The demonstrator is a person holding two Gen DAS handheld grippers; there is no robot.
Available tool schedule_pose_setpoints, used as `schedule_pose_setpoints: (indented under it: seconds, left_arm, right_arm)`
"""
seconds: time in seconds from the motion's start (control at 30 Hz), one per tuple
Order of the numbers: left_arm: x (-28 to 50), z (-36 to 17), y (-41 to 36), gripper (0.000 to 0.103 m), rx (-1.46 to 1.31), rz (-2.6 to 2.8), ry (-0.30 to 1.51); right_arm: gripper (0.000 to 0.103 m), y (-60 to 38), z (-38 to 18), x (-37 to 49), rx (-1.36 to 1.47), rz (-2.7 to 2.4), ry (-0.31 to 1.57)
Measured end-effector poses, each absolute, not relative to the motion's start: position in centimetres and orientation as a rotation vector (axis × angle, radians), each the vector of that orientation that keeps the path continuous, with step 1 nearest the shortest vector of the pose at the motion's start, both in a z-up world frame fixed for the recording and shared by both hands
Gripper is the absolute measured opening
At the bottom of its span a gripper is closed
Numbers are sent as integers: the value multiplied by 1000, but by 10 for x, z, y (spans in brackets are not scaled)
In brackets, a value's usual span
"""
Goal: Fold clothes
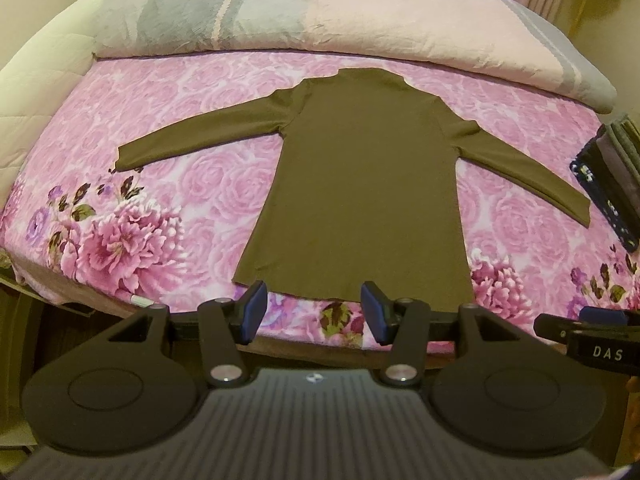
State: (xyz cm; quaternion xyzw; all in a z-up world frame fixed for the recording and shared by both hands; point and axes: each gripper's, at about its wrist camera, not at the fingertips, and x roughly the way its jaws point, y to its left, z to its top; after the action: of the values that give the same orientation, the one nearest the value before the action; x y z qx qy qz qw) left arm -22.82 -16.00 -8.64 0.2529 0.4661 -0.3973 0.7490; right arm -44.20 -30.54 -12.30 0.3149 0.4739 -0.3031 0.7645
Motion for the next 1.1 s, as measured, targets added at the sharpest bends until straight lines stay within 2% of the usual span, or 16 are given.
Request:
schedule_pose_setpoints:
  seconds: [0.37,0.7,0.93,1.1]
  left_arm:
    - [-220,-101,-168,48,573,-835,1059]
    - [-175,-127,-200,49,608,-852,1129]
    - [-102,-150,-258,49,549,-935,1192]
    - [-16,-180,-283,49,347,-918,1273]
  right_arm:
    - [74,-317,-136,-432,692,-632,1069]
    - [74,-341,-155,-409,746,-714,1085]
    - [74,-398,-162,-390,855,-862,996]
    - [74,-463,-177,-377,959,-987,937]
